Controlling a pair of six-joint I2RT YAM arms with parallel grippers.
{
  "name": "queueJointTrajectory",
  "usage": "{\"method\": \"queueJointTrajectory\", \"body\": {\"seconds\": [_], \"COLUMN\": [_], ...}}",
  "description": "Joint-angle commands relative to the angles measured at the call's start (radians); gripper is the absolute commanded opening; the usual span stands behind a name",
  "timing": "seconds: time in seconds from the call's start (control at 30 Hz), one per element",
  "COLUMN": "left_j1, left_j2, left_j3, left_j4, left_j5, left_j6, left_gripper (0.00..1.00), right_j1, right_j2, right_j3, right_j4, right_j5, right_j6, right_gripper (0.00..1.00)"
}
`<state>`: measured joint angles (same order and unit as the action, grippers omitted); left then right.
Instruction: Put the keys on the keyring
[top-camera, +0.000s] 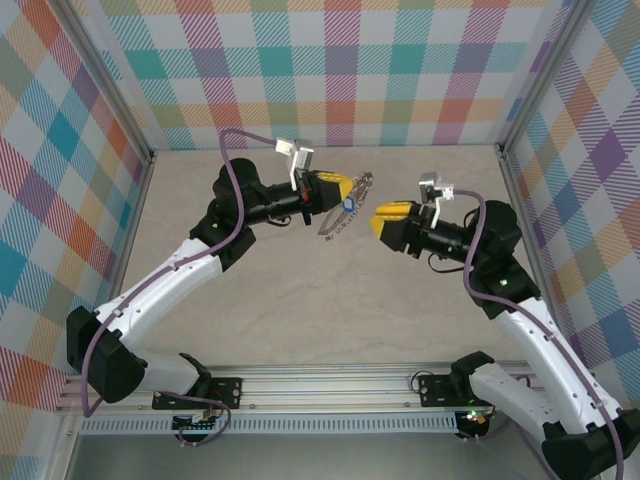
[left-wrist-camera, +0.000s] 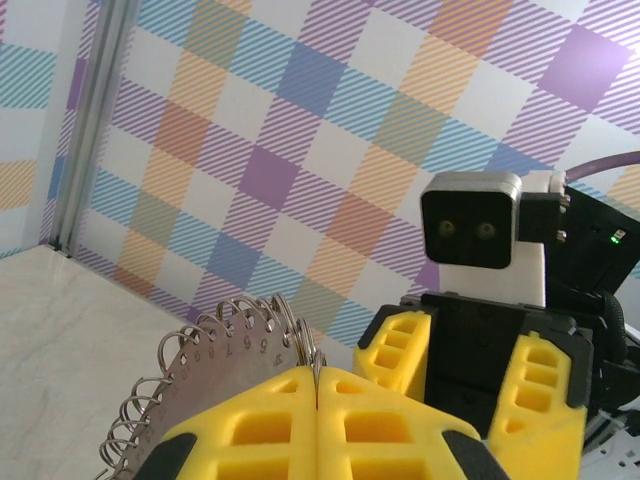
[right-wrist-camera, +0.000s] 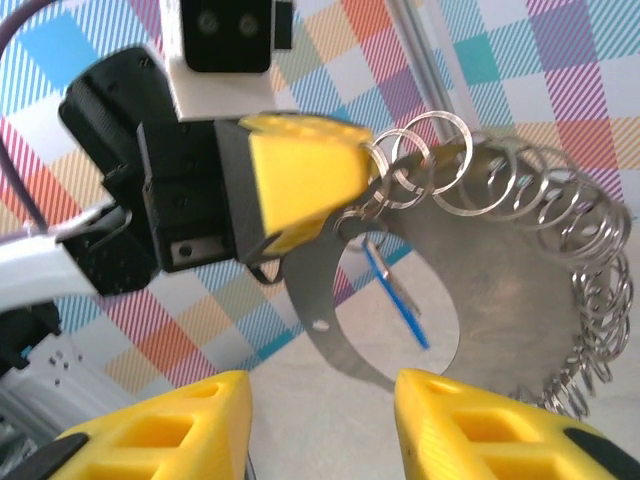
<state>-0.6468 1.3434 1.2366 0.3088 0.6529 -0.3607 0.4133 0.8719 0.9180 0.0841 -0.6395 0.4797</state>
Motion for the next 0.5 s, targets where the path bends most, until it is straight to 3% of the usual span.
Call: {"method": "queueJointTrajectory", "body": {"seconds": [0.0,0.2,0.47], "left_j1": [-0.012,-0.013,-0.012], "left_j2": [-0.03,-0.014,0.001], "left_j3": [-0.016,-0.02,-0.013], "left_j4": [0.104,0.135,0.146], "left_j5": [-0.041,-0.048,-0.05], "left_j6": [-0.038,-0.066,-0.076], "left_gripper": [0.0,0.0,0.0], "right_j1": [-0.004,-0.004,-0.004], "right_j2": [0.048,0.147,0.18], "right_j3": [0.007,0.0,0.01], "right_j4": [0.216,0.42,0.46], "right_j5": [0.035,0.015,0.008], "right_j6": [0.212,0.396,0.434], "right_gripper": [0.41,0.37,0.3]}}
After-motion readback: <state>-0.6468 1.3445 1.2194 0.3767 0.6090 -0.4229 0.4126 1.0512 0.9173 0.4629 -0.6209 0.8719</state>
